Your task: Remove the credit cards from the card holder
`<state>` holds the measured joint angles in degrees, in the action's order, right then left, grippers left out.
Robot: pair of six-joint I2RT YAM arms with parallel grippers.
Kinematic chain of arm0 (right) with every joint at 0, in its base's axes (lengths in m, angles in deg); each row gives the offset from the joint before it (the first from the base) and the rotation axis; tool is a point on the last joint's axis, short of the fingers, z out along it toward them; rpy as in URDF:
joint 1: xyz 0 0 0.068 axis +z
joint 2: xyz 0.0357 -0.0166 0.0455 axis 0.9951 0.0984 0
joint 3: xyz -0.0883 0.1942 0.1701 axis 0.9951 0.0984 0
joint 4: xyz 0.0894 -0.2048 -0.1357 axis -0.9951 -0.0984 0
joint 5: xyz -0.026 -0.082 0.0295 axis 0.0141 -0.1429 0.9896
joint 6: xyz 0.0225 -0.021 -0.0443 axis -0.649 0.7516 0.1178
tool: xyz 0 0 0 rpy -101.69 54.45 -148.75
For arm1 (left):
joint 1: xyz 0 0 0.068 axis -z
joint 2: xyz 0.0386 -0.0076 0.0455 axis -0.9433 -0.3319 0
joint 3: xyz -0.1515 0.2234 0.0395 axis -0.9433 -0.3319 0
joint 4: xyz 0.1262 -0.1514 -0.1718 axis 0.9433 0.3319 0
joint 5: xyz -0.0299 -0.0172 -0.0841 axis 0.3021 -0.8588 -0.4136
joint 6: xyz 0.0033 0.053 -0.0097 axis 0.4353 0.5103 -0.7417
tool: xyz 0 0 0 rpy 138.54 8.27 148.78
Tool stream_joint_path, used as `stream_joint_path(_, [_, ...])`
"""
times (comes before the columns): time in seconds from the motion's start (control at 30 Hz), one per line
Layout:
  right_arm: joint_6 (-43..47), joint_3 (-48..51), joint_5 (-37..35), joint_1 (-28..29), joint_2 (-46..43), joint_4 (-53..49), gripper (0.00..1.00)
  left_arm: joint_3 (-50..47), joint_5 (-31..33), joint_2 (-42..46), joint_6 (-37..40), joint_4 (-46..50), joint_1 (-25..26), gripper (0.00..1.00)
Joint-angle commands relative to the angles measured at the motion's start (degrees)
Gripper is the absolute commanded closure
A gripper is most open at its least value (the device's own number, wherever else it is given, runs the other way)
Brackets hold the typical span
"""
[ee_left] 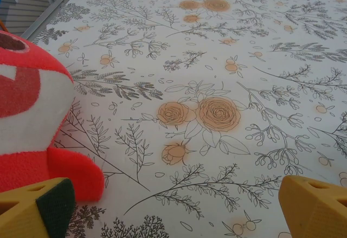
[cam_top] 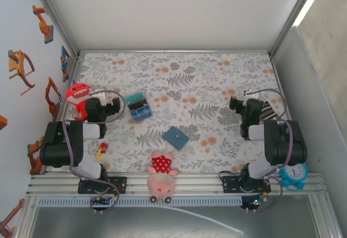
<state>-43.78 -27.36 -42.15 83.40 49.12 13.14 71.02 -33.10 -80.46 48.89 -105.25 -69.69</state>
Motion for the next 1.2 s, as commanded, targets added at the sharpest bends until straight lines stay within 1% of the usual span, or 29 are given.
stream_joint_path(0.0, [-0.6, -0.4, -0.3, -0.4, -0.7, 0.1, 0.01, 0.8, -0.1, 0.7, -0.6, 0.4, -0.1, 0.03])
stream_joint_path(1.17, [-0.4, -0.3, 0.4, -0.5, -0.7, 0.1, 0.01, 0.7, -0.2, 0.9, -0.6, 0.4, -0.1, 0.03])
